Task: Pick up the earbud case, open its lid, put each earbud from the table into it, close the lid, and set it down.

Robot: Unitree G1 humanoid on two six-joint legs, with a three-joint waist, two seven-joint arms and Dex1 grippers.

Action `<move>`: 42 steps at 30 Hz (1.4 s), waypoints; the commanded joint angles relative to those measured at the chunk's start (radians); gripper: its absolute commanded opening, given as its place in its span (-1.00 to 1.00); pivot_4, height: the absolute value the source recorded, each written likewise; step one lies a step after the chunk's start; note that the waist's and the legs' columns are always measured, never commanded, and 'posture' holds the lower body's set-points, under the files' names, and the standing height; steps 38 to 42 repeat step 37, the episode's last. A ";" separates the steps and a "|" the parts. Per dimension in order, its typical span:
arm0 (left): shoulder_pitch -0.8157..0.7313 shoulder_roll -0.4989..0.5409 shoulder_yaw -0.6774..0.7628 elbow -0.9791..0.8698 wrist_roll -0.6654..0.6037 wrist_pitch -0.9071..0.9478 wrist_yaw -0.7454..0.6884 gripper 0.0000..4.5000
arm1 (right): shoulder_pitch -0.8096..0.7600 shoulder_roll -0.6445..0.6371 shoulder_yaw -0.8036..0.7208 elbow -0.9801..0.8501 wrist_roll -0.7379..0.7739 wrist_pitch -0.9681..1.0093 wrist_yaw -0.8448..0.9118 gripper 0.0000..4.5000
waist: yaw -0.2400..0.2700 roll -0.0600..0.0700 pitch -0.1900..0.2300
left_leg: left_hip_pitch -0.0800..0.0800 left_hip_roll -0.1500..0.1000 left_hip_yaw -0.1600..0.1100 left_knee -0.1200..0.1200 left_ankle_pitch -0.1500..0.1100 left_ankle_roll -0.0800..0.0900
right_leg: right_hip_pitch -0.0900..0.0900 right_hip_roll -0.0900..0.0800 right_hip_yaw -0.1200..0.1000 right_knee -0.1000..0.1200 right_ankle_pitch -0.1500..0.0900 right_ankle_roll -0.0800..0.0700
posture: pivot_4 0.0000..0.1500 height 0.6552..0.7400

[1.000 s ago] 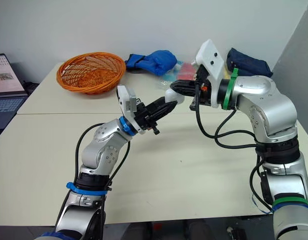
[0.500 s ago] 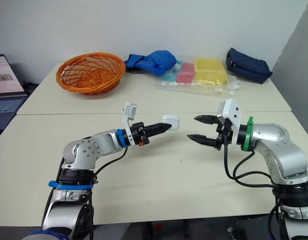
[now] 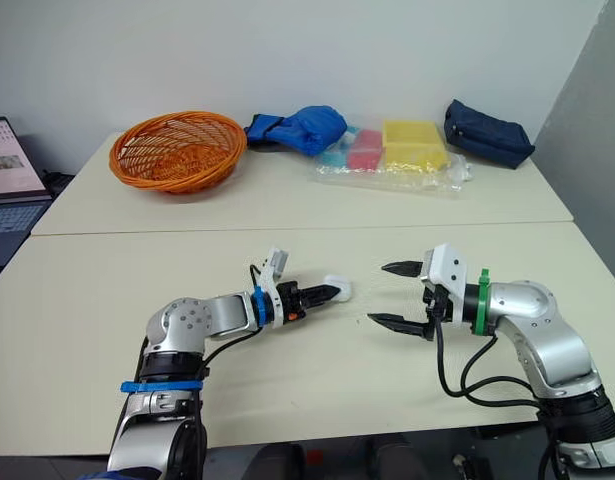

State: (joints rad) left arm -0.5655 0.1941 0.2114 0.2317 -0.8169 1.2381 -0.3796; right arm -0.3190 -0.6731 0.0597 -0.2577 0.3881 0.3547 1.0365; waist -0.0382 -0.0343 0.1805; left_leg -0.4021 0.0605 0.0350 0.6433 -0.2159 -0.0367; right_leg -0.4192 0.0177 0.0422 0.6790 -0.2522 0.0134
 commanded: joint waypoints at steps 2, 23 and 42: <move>0.026 0.009 0.034 -0.007 0.019 0.020 0.044 0.04 | -0.043 0.015 -0.020 0.016 -0.004 -0.035 -0.015 1.00 | -0.003 0.000 0.000 | 0.001 0.000 0.000 0.000 0.000 0.000 | 0.000 0.000 0.000 0.000 0.000 0.000 | 1.00 1.00; 0.317 0.680 -0.067 -0.181 0.475 -0.946 -0.549 0.99 | -0.101 -0.043 -0.072 0.311 -0.037 -0.241 0.107 1.00 | -0.017 -0.003 0.001 | 0.003 0.001 0.002 -0.010 0.000 -0.001 | -0.003 -0.002 0.003 -0.001 -0.006 -0.019 | 1.00 1.00; 0.238 0.624 -0.090 -0.069 0.521 -1.107 -0.625 0.99 | -0.115 -0.035 -0.078 0.315 -0.035 -0.225 0.114 1.00 | 0.010 -0.003 0.001 | -0.002 0.002 0.003 -0.014 -0.002 -0.003 | -0.006 -0.001 0.000 -0.003 -0.009 -0.009 | 1.00 1.00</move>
